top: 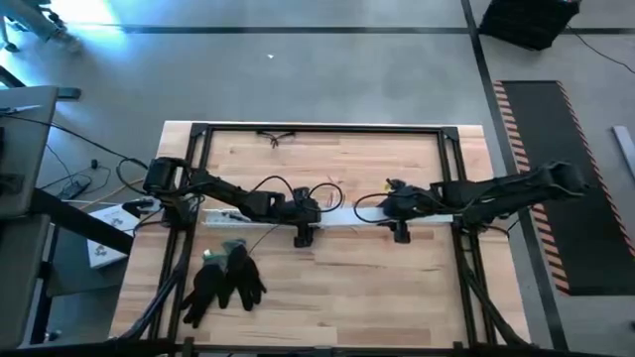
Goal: Ziptie cables
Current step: Close the white cable duct
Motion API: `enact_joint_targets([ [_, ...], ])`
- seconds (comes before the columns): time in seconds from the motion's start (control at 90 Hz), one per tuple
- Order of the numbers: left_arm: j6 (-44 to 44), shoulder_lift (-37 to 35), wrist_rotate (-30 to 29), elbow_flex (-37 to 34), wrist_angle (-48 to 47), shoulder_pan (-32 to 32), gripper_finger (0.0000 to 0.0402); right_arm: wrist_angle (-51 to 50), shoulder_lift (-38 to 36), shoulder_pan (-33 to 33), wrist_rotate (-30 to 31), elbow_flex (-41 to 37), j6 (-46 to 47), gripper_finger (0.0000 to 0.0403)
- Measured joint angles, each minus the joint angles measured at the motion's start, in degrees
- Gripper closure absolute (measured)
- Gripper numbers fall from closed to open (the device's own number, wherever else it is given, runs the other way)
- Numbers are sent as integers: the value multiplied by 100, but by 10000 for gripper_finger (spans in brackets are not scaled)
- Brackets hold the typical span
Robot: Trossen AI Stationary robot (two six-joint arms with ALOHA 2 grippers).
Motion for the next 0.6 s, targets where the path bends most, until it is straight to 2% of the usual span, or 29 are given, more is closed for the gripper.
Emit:
enact_joint_targets([
  [0.222,-70,0,-4,0,-14,0,166,971,-181,-60,-109,-811,256,195],
  [0.6,-232,0,39,0,-13,0,166,931,-496,-70,-206,-660,49,195],
])
